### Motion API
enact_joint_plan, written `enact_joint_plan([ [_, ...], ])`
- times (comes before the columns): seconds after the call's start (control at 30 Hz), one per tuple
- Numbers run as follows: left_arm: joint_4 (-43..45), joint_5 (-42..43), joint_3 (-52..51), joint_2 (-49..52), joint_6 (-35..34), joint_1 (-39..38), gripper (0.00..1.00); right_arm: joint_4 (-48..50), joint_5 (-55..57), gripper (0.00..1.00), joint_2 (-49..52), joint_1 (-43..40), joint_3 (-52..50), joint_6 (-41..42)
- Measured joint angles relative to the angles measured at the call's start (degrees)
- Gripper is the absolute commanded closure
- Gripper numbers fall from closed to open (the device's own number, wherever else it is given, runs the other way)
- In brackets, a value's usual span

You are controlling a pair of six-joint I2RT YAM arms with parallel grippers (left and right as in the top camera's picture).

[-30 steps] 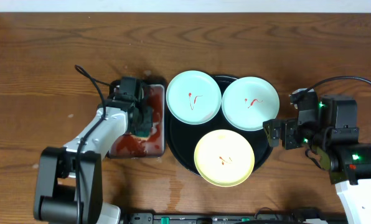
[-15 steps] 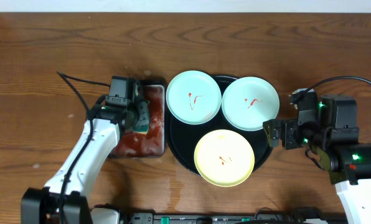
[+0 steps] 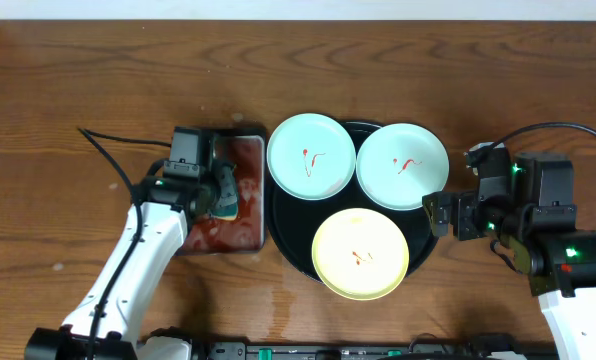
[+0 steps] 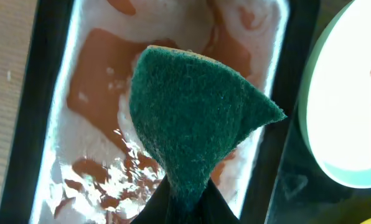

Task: Clean dirty plates on tray and stack at the side
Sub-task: 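Dip and rub the green sponge in the soapy basin with left gripper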

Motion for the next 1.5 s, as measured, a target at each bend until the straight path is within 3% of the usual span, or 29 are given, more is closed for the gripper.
enact_joint_plan([
  [0.47, -0.2, 0.0, -7.7, 0.0, -0.2, 0.0, 0.93, -0.2, 0.0, 0.01, 0.0, 0.0, 0.0, 0.0],
  [1.5, -6.8, 0.0, -7.9, 0.0, -0.2, 0.0, 0.93, -0.3, 0.0, 0.01, 0.0, 0.0, 0.0, 0.0],
])
